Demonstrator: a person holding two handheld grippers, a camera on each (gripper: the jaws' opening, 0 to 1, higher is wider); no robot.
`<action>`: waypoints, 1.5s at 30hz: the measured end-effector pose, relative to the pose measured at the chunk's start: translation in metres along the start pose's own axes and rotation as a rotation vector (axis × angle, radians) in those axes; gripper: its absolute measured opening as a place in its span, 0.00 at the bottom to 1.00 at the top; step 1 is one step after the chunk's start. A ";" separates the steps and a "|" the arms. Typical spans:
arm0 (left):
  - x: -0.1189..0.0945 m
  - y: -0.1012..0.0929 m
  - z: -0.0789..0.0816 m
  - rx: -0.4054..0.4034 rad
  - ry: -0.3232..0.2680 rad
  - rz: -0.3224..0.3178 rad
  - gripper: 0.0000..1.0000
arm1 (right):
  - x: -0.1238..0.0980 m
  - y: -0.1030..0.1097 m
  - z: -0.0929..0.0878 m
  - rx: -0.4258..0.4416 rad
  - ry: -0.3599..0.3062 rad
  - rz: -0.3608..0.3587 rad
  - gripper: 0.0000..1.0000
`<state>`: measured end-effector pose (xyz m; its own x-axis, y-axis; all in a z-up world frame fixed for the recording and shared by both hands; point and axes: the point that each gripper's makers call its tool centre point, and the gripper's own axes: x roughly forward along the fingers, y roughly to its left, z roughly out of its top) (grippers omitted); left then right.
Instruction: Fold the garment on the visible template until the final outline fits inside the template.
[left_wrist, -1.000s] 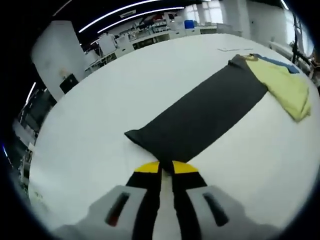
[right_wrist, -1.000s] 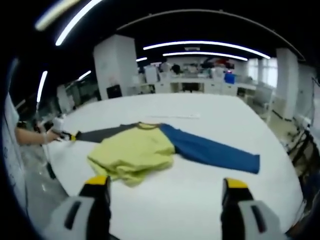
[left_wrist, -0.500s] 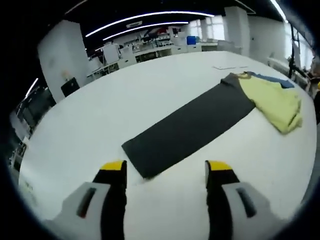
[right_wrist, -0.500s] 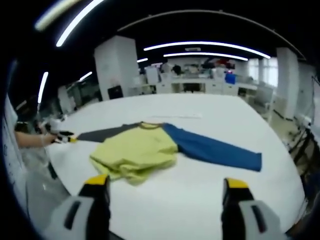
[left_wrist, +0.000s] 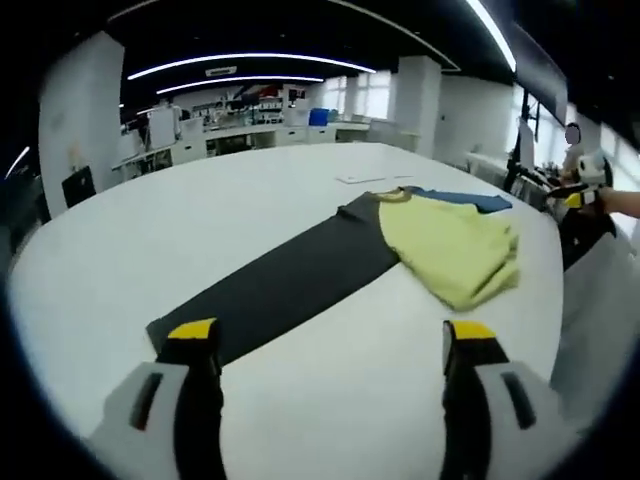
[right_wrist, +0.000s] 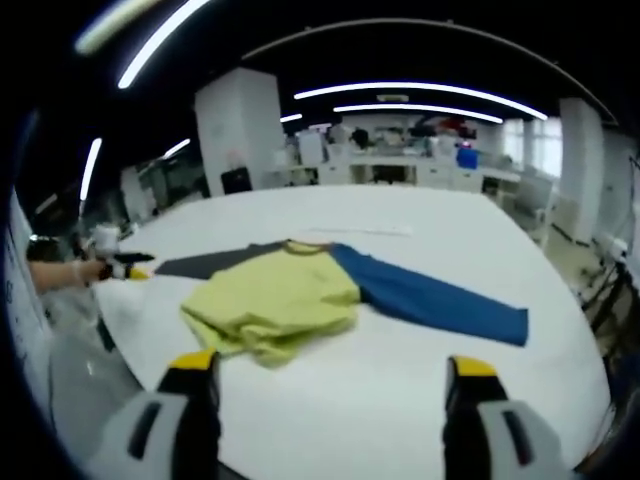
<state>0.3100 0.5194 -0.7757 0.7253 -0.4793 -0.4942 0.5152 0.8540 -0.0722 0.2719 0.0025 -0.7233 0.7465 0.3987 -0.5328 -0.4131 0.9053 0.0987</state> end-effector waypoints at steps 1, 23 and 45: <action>0.000 -0.005 0.002 0.004 0.001 -0.002 0.87 | 0.001 0.001 0.000 -0.004 0.000 0.002 0.93; 0.026 -0.091 0.005 0.067 -0.034 -0.101 0.75 | 0.071 0.056 -0.018 -0.283 0.128 0.155 0.74; 0.051 -0.154 -0.008 0.102 0.009 -0.206 0.52 | 0.130 0.096 -0.052 -0.517 0.255 0.246 0.23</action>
<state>0.2638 0.3647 -0.7968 0.5960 -0.6396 -0.4854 0.6960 0.7130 -0.0850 0.3022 0.1338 -0.8266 0.4759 0.4813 -0.7361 -0.8035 0.5783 -0.1413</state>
